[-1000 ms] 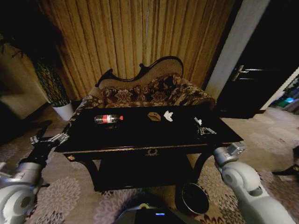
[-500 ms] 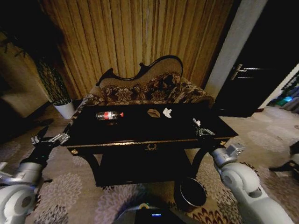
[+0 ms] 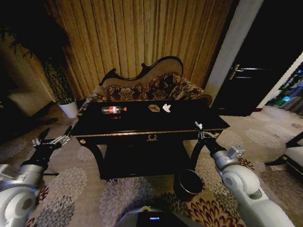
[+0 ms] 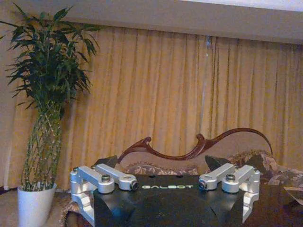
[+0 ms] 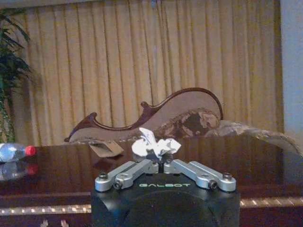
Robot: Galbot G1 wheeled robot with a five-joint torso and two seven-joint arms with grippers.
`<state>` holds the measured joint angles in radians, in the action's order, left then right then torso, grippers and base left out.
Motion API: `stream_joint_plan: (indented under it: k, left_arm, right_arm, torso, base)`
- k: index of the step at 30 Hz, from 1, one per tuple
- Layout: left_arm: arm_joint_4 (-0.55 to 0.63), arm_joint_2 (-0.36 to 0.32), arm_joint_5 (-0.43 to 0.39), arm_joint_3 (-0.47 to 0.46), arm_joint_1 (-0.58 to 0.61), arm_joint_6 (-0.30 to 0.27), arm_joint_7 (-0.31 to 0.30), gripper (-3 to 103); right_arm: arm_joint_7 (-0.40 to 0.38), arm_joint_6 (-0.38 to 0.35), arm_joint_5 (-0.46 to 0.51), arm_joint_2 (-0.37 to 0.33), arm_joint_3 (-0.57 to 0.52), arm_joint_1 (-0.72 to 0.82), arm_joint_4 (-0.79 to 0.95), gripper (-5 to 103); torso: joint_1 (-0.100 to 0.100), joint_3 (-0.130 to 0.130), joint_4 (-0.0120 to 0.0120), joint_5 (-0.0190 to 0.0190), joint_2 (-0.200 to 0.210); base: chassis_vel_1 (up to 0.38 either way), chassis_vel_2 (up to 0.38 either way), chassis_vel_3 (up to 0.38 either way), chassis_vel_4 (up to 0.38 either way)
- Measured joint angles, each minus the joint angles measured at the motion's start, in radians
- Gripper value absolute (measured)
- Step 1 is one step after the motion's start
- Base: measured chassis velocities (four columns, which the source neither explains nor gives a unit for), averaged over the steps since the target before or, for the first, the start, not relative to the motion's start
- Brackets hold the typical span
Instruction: Move to the front of the table and place the trash on the table into the trash bin.
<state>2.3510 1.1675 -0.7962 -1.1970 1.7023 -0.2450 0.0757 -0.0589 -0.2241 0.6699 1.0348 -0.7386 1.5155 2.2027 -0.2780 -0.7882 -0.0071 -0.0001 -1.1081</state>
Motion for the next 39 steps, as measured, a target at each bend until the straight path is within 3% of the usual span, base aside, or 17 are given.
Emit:
stream_joint_plan:
  k: [8, 18, 26, 39]
  left_arm:
    - [-0.007, 0.002, 0.001, 0.002, 0.001, 0.003, 0.004, 100]
    - [-0.012, 0.007, 0.002, 0.012, -0.011, 0.005, 0.005, 100]
    - [-0.011, 0.012, 0.006, 0.02, -0.011, 0.005, 0.004, 100]
    - [-0.009, 0.015, 0.009, 0.021, -0.006, 0.005, 0.007, 100]
  right_arm:
    - [0.004, 0.005, -0.045, 0.052, 0.017, 0.025, -0.127, 1]
    - [0.004, 0.006, -0.156, 0.131, 0.077, 0.034, -0.47, 1]
    - [0.007, 0.023, -0.231, 0.193, 0.115, -0.098, -0.751, 1]
    - [0.01, 0.051, -0.279, 0.241, 0.125, -0.187, -0.933, 1]
  torso:
    - [0.0, 0.0, 0.0, 0.0001, 0.0]
    - [0.0, 0.0, -0.0002, 0.0002, 0.0]
    - [0.0, 0.0, -0.0001, 0.0002, 0.0]
    - [0.0, 0.0, 0.0, 0.0, 0.0]
  base:
    - [0.02, -0.021, -0.014, 0.026]
    - [0.0, 0.0, 0.0, 0.0]
    - [0.0, 0.0, 0.0, 0.0]
    - [0.0, 0.0, 0.0, 0.0]
